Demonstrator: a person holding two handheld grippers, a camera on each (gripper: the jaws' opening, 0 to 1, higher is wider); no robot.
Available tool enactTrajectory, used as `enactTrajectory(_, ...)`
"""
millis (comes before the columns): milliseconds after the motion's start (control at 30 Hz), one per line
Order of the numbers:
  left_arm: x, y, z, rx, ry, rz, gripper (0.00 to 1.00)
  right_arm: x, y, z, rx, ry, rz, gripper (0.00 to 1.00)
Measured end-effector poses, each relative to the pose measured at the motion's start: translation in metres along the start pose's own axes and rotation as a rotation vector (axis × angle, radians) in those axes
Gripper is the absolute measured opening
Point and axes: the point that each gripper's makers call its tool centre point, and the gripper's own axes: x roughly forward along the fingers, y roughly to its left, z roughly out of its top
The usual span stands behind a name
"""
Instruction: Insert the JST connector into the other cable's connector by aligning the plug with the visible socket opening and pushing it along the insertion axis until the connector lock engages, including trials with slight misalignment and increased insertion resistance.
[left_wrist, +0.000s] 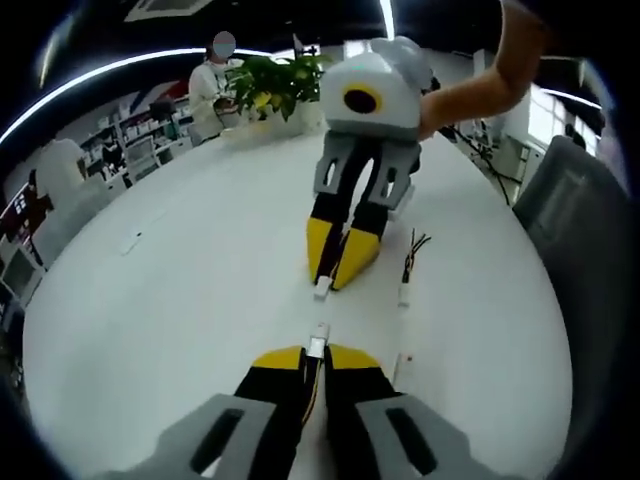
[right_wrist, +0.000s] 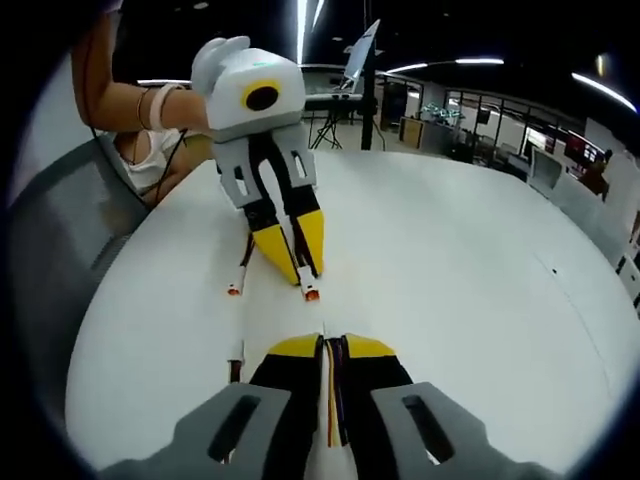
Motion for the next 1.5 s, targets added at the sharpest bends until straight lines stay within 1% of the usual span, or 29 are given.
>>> enactTrajectory(167,0.0,-0.001,0.002,-0.008,0.005,0.005,0.0,0.0,0.003,0.0,-0.016,0.008,0.004,0.04)
enactTrajectory(233,0.0,0.0,0.001,-0.052,0.015,0.012,0.0,-0.001,0.004,0.0,-0.017,0.013,0.006,0.04)
enactTrajectory(400,0.0,-0.001,0.0,-0.052,0.019,0.012,0.0,-0.003,0.007,0.0,-0.025,0.02,0.013,0.04)
enactTrajectory(567,-0.001,-0.002,-0.001,-0.059,0.026,0.014,0.0,-0.008,0.009,0.006,-0.017,0.007,0.014,0.04)
enactTrajectory(667,-0.002,-0.005,0.001,-0.063,0.022,0.01,0.0,-0.01,0.01,0.007,-0.018,0.007,0.011,0.04)
enactTrajectory(767,-0.004,-0.007,0.007,-0.06,0.001,-0.002,0.0,-0.012,0.01,0.008,-0.023,0.008,0.007,0.04)
enactTrajectory(833,-0.007,-0.005,0.009,-0.071,-0.006,-0.006,0.0,-0.016,0.009,0.01,-0.031,0.004,0.0,0.04)
enactTrajectory(967,-0.012,-0.005,0.013,-0.056,0.001,-0.011,0.0,-0.022,0.01,0.015,-0.055,0.0,-0.002,0.04)
enactTrajectory(1067,-0.015,-0.007,0.017,-0.055,0.008,-0.032,0.0,-0.025,0.012,0.019,-0.064,0.001,-0.003,0.04)
enactTrajectory(1133,-0.016,-0.008,0.019,-0.035,0.013,-0.034,0.0,-0.027,0.014,0.022,-0.07,0.0,-0.004,0.04)
enactTrajectory(1233,-0.016,-0.009,0.018,-0.019,0.011,-0.042,0.0,-0.03,0.017,0.03,-0.08,-0.008,-0.004,0.04)
enactTrajectory(1500,-0.017,-0.013,0.025,0.003,0.011,-0.063,0.0,-0.026,0.023,0.042,-0.105,-0.028,0.009,0.04)
